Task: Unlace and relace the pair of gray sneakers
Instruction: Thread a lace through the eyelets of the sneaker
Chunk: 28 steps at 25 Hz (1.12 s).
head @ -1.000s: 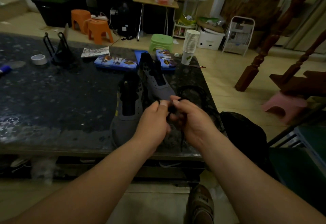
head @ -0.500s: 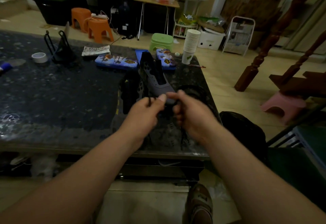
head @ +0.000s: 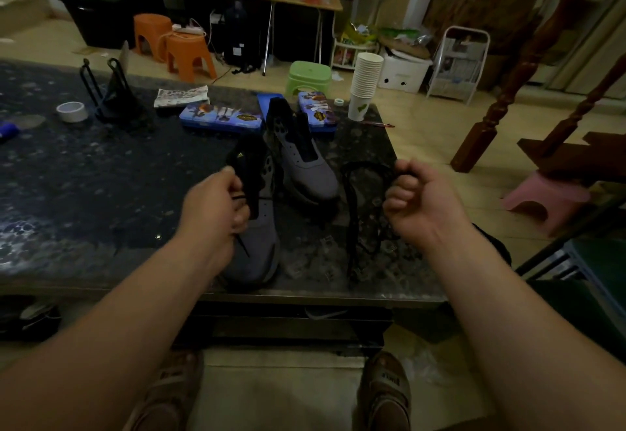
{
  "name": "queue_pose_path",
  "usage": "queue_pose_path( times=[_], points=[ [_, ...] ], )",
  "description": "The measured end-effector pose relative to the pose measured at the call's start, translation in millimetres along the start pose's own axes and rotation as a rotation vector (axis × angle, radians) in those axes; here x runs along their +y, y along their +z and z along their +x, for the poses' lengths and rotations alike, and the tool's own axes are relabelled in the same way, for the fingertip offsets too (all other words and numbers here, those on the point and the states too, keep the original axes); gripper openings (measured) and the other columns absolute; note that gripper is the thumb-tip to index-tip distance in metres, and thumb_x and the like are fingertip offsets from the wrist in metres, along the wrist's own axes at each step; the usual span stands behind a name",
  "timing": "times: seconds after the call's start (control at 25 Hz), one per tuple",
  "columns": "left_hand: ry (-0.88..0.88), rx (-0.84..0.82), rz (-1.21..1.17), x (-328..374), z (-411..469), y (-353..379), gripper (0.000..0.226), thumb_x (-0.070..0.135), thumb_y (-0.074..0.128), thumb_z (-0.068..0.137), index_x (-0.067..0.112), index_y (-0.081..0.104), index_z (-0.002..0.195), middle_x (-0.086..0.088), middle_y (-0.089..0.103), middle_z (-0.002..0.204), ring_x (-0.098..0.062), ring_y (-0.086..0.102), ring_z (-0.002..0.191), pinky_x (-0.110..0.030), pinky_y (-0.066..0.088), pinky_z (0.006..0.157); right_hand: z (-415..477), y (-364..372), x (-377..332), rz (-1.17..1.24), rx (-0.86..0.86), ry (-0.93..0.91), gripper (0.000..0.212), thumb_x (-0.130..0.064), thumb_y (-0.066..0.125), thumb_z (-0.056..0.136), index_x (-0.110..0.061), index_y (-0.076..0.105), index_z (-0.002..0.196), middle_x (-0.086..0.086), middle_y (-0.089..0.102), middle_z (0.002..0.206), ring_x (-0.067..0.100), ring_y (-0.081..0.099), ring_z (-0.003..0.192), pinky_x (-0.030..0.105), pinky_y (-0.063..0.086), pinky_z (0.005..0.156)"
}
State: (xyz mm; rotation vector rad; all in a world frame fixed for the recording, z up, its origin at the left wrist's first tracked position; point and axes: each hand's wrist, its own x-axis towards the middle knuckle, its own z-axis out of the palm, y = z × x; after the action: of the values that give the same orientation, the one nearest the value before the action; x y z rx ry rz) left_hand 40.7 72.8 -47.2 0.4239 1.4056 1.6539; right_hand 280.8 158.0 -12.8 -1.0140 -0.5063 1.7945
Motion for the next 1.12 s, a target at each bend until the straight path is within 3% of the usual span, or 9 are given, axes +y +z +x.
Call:
queue_pose_path(
  times=[0.2,0.28,0.4,0.6,0.68,0.76,0.88,1.0,1.12],
  points=[
    [0.092,-0.293,0.266,-17.3,-30.2,30.2,0.027,0.031,0.046,0.11,0.02,0.069,0.118,0.003,0.076,0.103,-0.012,0.034,0.046,-0.019,0.026,0.04,-12.7,12.0,32.1,-0.484,-0.107,-0.011,0.039,-0.044,0.04,0.11,-0.024,0.07,0.124,-0.004,0.044,0.059,0.01,0.038,0.052,0.026,0.03,0.054],
    [0.04,-0.466,0.211,-24.4,-37.7,41.7,0.028,0.036,0.048,0.109,0.026,0.067,0.126,0.005,0.074,0.094,-0.011,0.038,0.047,-0.021,0.028,0.042,-18.9,24.2,54.7,-0.559,-0.246,0.006,0.036,-0.046,0.041,0.109,-0.033,0.066,0.131,-0.001,0.05,0.059,0.011,0.043,0.052,0.027,0.033,0.052],
    [0.047,-0.565,0.205,-25.0,-38.4,43.5,0.022,0.03,0.049,0.109,0.019,0.068,0.11,0.001,0.055,0.067,-0.012,0.049,0.051,-0.022,0.033,0.043,-20.9,28.9,66.1,-0.49,-0.349,0.044,0.036,-0.047,0.041,0.109,-0.037,0.061,0.137,0.0,0.048,0.06,0.012,0.043,0.05,0.028,0.033,0.051],
    [0.2,-0.545,0.388,-27.4,-30.6,32.5,0.021,0.029,0.056,0.106,0.02,0.068,0.091,-0.003,0.07,0.077,-0.021,0.069,0.073,-0.043,0.06,0.074,-20.6,25.4,66.6,-0.56,-0.404,0.122,0.04,-0.053,0.038,0.108,-0.039,0.06,0.138,-0.001,0.045,0.057,0.012,0.039,0.046,0.025,0.029,0.044],
    [0.197,-0.477,0.39,-23.9,-29.7,32.2,0.023,0.025,0.052,0.108,0.018,0.063,0.089,0.003,0.066,0.073,-0.008,0.056,0.054,-0.022,0.048,0.053,-19.3,25.4,64.0,-0.464,-0.415,0.139,0.037,-0.049,0.041,0.108,-0.034,0.065,0.132,-0.004,0.039,0.054,0.009,0.034,0.043,0.022,0.027,0.042],
    [0.135,-0.327,0.323,-17.3,-27.9,31.5,0.023,0.019,0.048,0.108,0.013,0.056,0.086,-0.001,0.062,0.071,-0.009,0.037,0.041,-0.02,0.027,0.04,-15.5,23.9,50.2,-0.257,-0.358,0.123,0.03,-0.041,0.047,0.107,-0.023,0.068,0.12,-0.007,0.036,0.051,0.006,0.032,0.041,0.018,0.025,0.041],
    [0.022,-0.069,0.123,-4.6,-11.3,12.4,0.024,0.013,0.045,0.102,0.012,0.047,0.078,-0.006,0.06,0.068,-0.012,0.028,0.038,-0.018,0.017,0.037,-2.1,4.5,8.5,-0.03,-0.116,0.039,0.027,-0.034,0.049,0.107,-0.017,0.065,0.094,-0.01,0.037,0.052,0.004,0.032,0.042,0.016,0.024,0.043],
    [-0.026,0.08,-0.007,4.6,4.7,-12.5,0.023,0.011,0.042,0.098,0.014,0.042,0.075,-0.008,0.062,0.074,-0.011,0.028,0.039,-0.017,0.018,0.037,11.6,-22.9,-20.2,-0.049,0.073,-0.019,0.033,-0.033,0.044,0.109,-0.021,0.058,0.082,-0.011,0.039,0.05,0.003,0.035,0.041,0.016,0.027,0.04],
    [0.03,-0.041,0.032,-4.0,4.0,-5.5,0.021,0.017,0.046,0.104,0.012,0.05,0.084,-0.014,0.071,0.089,-0.011,0.029,0.037,-0.017,0.02,0.036,14.2,-23.5,-7.0,-0.278,0.14,-0.046,0.032,-0.036,0.043,0.109,-0.019,0.064,0.092,-0.009,0.041,0.055,0.006,0.037,0.046,0.02,0.03,0.046]
  ],
)
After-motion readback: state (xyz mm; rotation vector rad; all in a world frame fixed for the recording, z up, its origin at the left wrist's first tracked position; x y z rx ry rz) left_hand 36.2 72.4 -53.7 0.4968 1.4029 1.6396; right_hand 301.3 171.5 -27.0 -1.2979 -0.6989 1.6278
